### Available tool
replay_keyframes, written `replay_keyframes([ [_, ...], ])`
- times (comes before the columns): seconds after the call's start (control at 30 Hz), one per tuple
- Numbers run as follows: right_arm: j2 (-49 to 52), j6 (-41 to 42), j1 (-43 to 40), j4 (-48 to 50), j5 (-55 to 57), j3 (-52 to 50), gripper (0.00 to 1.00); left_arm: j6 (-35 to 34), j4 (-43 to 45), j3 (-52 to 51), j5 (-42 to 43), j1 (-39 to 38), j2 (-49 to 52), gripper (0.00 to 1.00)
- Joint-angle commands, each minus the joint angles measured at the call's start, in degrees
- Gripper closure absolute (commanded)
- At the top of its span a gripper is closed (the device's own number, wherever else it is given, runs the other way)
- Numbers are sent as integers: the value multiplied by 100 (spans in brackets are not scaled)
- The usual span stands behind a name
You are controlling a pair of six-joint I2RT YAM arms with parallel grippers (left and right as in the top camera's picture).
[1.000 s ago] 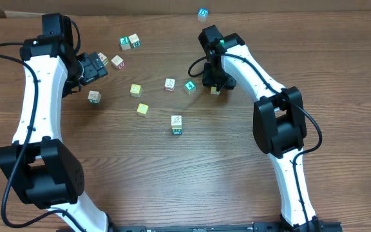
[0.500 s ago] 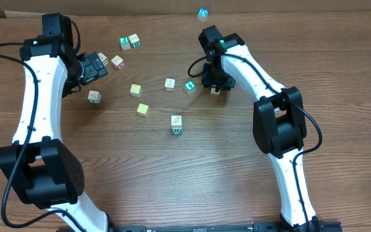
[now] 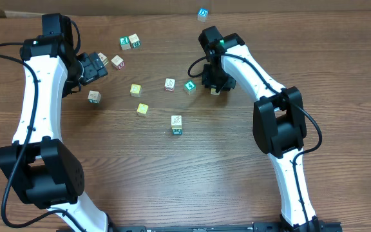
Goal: Form a tower
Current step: 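Lift the '4' block and carry it toward the center stack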
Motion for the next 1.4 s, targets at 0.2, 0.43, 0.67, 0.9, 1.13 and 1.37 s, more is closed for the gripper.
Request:
replay_keyframes([
  [0.2, -245, 11, -7, -76, -26, -39, 68, 87, 4, 105, 28, -4, -127, 1],
  [0.43, -251, 9, -7, -87, -26, -17, 86, 87, 4, 105, 26, -4, -127, 1],
  [0.67, -382, 7, -7, -570, -26, 511, 86, 87, 4, 105, 28, -4, -127, 1],
  [0.9, -555, 9, 72, -1644, -57, 1635, 86, 87, 4, 105, 28, -4, -127, 0],
  [1.13, -619, -90, 376, -2627, -481, 2824, 86, 87, 4, 105, 28, -4, -127, 0],
  [1.37, -879, -319, 883, -2769, -651, 3042, 87, 85, 4, 105, 28, -4, -127, 0],
])
